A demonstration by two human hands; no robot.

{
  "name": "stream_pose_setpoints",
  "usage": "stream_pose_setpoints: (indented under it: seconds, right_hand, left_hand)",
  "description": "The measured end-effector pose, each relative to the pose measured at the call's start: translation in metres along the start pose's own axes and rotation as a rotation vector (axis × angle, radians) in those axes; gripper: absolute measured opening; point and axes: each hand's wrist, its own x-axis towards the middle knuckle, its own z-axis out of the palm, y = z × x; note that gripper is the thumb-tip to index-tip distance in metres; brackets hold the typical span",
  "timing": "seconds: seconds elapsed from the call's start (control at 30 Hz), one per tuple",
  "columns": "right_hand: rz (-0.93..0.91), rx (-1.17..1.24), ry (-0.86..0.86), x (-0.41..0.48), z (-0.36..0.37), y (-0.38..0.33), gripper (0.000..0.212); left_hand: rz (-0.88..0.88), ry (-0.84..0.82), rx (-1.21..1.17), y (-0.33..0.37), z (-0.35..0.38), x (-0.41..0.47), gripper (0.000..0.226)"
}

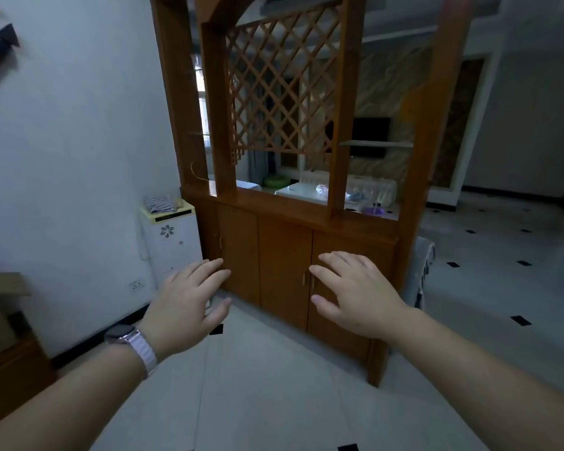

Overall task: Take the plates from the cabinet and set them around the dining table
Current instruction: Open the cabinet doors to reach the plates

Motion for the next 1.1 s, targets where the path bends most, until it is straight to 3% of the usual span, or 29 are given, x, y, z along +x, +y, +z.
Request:
stream_pose_setpoints:
  seconds: [0.2, 0.47, 0.8, 1.1]
  right_hand:
    - [0.016, 0.019, -0.071, 0.078, 0.054, -0.015, 0.06]
    - [0.076, 0.016, -0.075, 0.161, 0.095, -0.028, 0.058]
    - [0.157, 0.052, -0.139, 0.212, 0.163, 0.015, 0.058]
    - [0.163, 0.116, -0.203, 0.254, 0.266, 0.118, 0.059]
  left_hand:
    - [0.001, -0.08, 0.023, -0.074, 0.055, 0.027, 0.055]
    - [0.058, -0.053, -0.044, -0.15, 0.108, 0.091, 0.054]
    - [0.131, -0.127, -0.073, -0.169, 0.191, 0.155, 0.051]
    - [0.137, -0.219, -0.07, -0.145, 0.292, 0.244, 0.051]
